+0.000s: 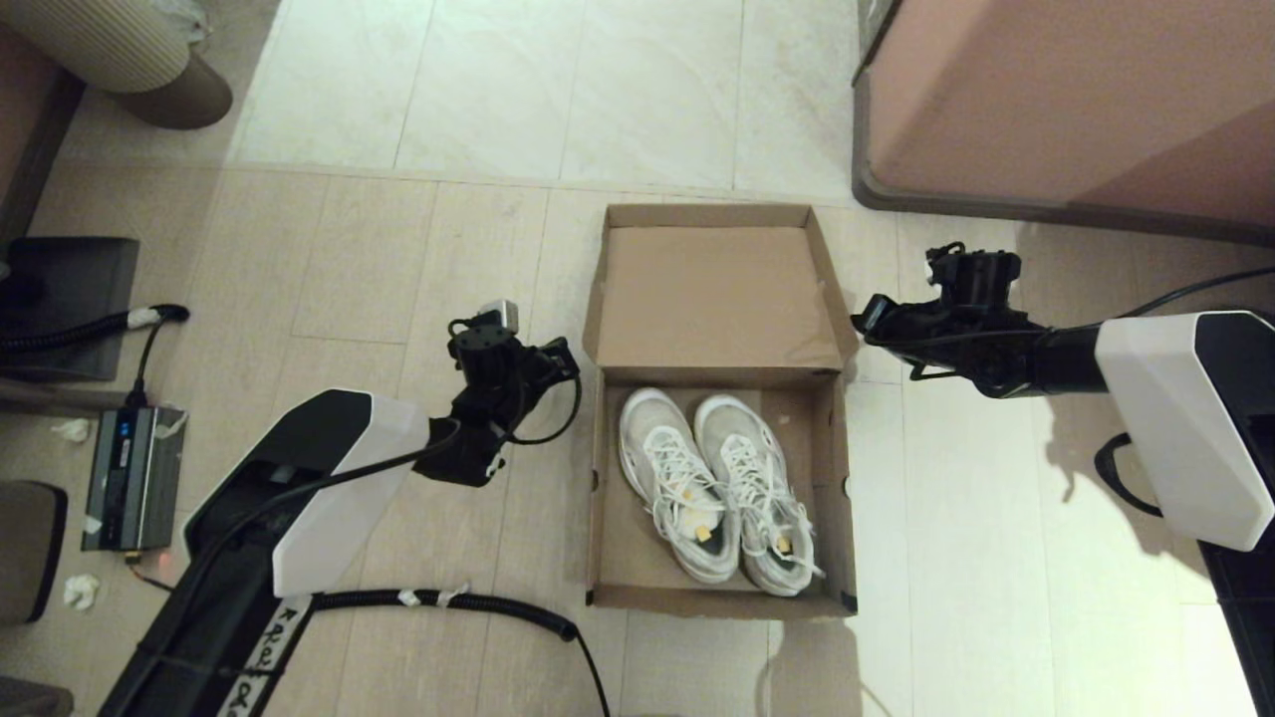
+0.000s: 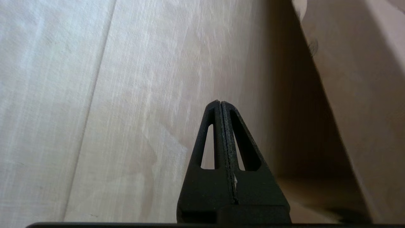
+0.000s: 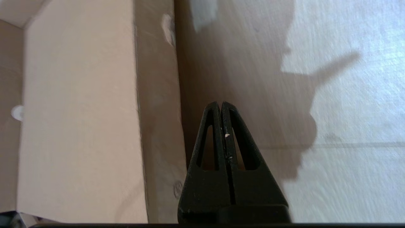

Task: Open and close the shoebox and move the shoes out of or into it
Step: Close the shoe box

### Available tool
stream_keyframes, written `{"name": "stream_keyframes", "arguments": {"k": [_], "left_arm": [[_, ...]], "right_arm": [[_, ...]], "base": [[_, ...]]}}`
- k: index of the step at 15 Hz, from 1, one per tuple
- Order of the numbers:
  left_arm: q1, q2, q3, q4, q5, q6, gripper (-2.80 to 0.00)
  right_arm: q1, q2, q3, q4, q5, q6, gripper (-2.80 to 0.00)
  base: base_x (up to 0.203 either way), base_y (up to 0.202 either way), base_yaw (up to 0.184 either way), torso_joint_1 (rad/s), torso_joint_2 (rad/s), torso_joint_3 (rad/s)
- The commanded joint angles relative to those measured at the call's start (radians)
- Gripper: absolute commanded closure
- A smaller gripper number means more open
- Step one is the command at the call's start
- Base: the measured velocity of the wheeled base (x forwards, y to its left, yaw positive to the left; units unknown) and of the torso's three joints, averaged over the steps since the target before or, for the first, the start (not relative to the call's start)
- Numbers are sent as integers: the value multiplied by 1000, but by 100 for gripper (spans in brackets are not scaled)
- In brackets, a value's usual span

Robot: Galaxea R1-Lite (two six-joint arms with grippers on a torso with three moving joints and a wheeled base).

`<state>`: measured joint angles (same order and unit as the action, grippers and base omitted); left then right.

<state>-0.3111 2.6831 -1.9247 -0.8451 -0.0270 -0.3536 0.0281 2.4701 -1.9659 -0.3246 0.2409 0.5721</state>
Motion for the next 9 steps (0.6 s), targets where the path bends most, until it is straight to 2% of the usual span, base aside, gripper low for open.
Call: {"name": "stream_keyframes", "arguments": {"k": [1, 6, 8, 9], "left_arm": [[-2, 9, 0, -7, -7, -5, 0], [-18, 9, 0, -34, -32, -9, 0], [-29, 7, 0, -35, -36, -8, 0], [-32, 6, 0, -35, -39, -8, 0]], "right_arm": [[10, 35, -1, -22, 8, 8, 0], [26, 55, -2, -45, 50, 15, 0], [31, 56, -2, -63, 71, 60, 0], [33, 56, -2, -89, 105, 92, 0]], "base": [[0, 0, 0, 0, 0, 0], [0, 0, 0, 0, 0, 0], [0, 0, 0, 0, 0, 0], [0, 0, 0, 0, 0, 0]]}}
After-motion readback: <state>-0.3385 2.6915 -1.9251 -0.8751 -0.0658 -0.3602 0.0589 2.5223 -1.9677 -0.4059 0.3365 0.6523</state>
